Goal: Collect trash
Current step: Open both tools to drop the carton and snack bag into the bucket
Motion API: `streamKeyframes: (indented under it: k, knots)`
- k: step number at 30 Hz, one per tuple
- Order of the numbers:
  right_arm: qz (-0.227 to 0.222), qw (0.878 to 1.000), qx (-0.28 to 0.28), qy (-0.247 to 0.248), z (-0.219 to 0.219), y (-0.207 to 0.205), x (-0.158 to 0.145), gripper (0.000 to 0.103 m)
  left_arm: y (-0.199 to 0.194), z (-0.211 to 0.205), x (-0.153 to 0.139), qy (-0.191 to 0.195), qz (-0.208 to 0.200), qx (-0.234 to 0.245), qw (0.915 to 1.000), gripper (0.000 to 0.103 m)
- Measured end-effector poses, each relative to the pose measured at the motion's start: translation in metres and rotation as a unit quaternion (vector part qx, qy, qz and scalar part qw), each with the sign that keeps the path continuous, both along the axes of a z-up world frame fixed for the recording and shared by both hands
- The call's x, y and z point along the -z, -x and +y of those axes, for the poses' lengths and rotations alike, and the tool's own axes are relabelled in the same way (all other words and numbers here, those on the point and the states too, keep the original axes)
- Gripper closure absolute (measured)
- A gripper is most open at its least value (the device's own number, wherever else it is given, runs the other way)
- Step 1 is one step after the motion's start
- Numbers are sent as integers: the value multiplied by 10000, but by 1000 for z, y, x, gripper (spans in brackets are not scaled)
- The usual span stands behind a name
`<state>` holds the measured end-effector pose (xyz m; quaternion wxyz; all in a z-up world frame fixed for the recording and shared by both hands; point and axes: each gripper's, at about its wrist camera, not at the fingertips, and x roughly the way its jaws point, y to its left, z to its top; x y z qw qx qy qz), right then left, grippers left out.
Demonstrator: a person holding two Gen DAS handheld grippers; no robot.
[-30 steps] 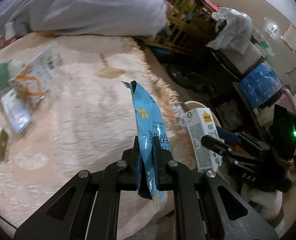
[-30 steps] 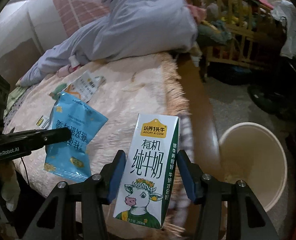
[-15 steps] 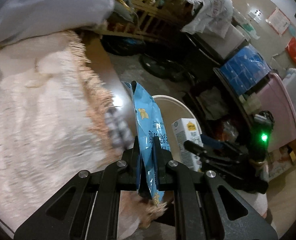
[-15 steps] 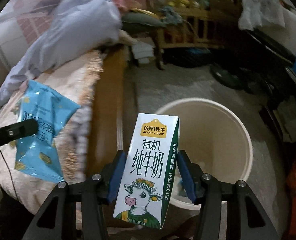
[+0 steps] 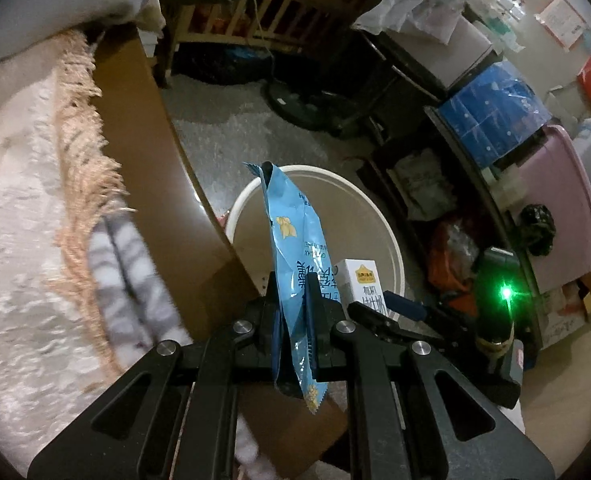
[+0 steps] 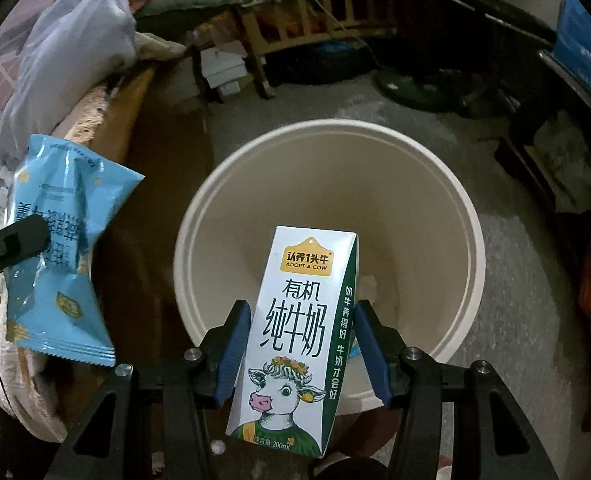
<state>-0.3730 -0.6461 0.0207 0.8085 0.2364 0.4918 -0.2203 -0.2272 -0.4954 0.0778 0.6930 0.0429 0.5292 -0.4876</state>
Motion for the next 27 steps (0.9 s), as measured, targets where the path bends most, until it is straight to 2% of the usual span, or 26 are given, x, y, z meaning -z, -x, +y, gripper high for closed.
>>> streamKeyframes:
  k: [6,8,10,13,27]
  knots:
    - [100,9986,299,-424,-15,3,20,52,7,-13,11,-29,33,35,10000,93]
    - [217,9977,366,-529,-17,4,27,52,7,-15,14,-52,85,59,9999,89]
    - [299,9970,431,-561,-19,5,30,51,6,-15,17,-84,115,57,9999,77]
    - [231,9971,500,-528,-21,7,26,47,5,-13,17,-90,112,34,9999,70]
    - [-79,9972,488,-569,-17,7,17,45,3,25,-3,-95,-238,-178,9995,70]
